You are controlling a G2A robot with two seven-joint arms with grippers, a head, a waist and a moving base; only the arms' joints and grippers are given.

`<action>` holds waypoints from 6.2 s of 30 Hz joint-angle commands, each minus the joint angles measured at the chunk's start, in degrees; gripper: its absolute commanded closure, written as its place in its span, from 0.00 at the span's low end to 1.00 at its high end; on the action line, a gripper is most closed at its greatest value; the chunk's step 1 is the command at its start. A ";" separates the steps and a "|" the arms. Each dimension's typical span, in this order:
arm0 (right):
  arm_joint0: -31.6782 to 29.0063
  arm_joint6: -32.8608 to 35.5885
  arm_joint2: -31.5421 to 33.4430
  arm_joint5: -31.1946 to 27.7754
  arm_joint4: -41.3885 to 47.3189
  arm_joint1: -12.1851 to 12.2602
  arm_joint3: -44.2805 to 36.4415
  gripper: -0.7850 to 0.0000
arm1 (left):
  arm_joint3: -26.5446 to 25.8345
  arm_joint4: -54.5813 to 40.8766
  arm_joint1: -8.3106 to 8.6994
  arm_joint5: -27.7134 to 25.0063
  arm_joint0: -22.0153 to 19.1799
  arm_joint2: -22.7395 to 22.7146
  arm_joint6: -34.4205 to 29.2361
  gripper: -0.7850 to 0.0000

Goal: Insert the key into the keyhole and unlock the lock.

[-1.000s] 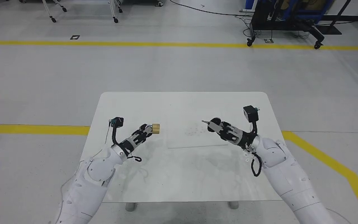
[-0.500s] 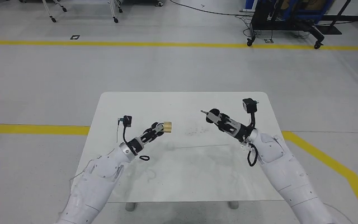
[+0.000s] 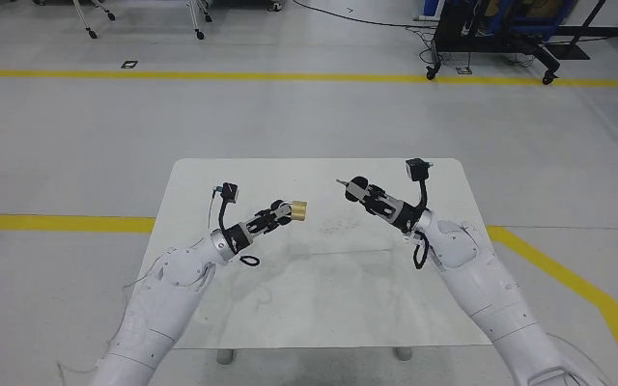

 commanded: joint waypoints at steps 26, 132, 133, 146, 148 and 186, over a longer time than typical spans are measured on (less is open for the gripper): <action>10.18 2.33 -15.71 -7.88 11.33 -7.49 18.10 1.00 | 9.80 -11.48 -2.27 -6.41 -4.58 5.01 -9.03 1.00; -6.44 -2.45 -7.03 33.40 31.32 -7.35 -1.37 1.00 | 13.11 -20.03 -7.90 34.20 -12.56 6.67 8.25 1.00; -6.44 -2.45 -7.03 33.40 31.32 -7.35 -1.37 1.00 | 13.14 -20.36 -7.91 34.15 -12.53 6.56 8.07 1.00; -9.93 -15.63 -8.11 31.64 22.26 -8.01 -5.11 1.00 | 11.18 -18.51 -7.85 33.06 -11.24 6.34 9.98 1.00; -10.40 -17.44 -8.79 32.04 21.64 -8.33 -5.77 1.00 | 10.46 -17.80 -7.86 32.81 -10.81 6.28 10.53 1.00; -10.76 -26.11 -8.82 37.06 15.09 -11.53 -7.31 1.00 | 9.28 -13.49 -8.63 34.65 -10.11 5.12 10.34 1.00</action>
